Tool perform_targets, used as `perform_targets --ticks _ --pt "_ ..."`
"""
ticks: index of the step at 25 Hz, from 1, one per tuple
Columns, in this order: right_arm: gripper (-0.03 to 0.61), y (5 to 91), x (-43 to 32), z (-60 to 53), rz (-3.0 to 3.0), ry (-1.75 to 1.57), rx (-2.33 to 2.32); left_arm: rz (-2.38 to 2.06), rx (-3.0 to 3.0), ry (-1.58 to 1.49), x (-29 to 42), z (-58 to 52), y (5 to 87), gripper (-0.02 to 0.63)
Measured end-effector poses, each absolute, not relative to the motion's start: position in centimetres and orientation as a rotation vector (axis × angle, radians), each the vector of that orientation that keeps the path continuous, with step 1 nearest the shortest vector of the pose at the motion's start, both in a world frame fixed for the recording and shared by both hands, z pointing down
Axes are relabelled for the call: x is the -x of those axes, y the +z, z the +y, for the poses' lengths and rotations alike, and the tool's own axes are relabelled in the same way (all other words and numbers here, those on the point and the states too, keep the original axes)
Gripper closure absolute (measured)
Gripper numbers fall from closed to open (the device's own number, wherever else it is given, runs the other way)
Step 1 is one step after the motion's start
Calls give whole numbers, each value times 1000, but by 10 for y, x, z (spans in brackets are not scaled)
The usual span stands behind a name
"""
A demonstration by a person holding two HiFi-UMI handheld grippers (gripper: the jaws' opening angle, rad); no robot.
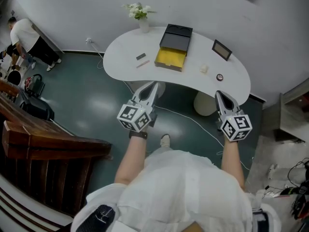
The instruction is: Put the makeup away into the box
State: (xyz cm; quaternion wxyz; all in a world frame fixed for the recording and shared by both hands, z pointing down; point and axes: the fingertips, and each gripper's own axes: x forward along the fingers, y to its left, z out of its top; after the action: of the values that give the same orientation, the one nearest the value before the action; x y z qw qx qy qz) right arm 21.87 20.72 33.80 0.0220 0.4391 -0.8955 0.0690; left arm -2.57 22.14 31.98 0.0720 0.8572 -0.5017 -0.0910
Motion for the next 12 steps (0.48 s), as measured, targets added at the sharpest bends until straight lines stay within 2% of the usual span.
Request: perform_targets --ticks 12 --pt "568 345 -171 119 -2718 226 -1444 -1404 -2639 -269 74 125 318 589"
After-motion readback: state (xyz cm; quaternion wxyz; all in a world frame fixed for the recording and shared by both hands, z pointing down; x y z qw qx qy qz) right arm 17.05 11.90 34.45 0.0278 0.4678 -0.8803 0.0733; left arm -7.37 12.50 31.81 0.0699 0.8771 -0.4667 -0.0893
